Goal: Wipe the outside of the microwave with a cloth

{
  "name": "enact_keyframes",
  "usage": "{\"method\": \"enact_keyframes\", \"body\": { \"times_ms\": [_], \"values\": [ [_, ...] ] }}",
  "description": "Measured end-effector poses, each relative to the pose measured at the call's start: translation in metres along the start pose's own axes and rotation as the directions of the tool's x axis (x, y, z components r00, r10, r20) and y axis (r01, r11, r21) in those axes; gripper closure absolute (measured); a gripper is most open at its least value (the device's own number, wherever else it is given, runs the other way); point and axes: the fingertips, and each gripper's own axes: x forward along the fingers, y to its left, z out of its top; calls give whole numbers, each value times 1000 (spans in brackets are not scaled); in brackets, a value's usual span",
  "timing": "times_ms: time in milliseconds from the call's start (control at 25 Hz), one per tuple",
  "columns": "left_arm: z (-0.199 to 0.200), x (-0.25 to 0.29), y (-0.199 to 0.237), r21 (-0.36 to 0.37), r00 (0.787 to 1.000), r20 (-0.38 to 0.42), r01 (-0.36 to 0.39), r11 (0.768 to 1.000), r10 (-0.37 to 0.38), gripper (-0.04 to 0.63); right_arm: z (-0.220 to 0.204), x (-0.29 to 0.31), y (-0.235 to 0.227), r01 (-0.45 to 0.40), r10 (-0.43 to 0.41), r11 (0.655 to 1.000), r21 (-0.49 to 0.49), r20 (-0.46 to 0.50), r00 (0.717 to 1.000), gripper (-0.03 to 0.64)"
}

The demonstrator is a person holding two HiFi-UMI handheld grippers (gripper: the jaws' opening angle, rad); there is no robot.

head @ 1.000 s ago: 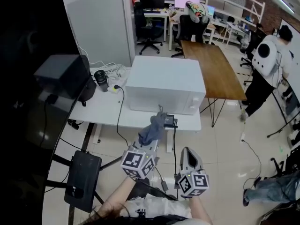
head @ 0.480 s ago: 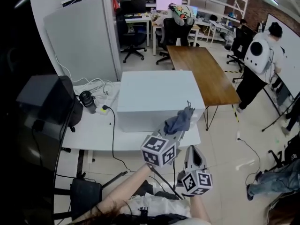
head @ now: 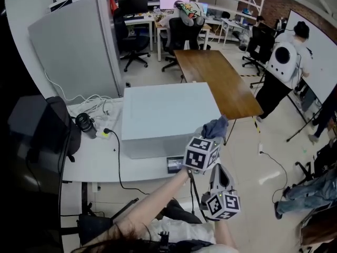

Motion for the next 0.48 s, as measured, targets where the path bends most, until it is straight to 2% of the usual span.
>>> {"method": "enact_keyframes", "body": {
  "times_ms": [80, 240, 360, 480],
  "values": [
    [-7, 13, 11, 1, 999, -24, -23, 1000, 23, 538, 5, 10, -4, -2, 2, 1000, -5, -1, 1000, 594],
    [-16, 25, 29, -44, 996, -57, -69, 997, 66, 539, 11, 24, -7, -20, 20, 1000, -10, 0, 1000, 594],
    [-21, 27, 47, -46, 990, -73, -124, 991, 120, 538, 11, 35, -10, -33, 33, 999, -12, -12, 999, 594],
    [-17, 20, 52, -38, 987, -87, -141, 989, 137, 540, 10, 45, -10, -48, 48, 999, -3, -21, 999, 594]
  ]
}}
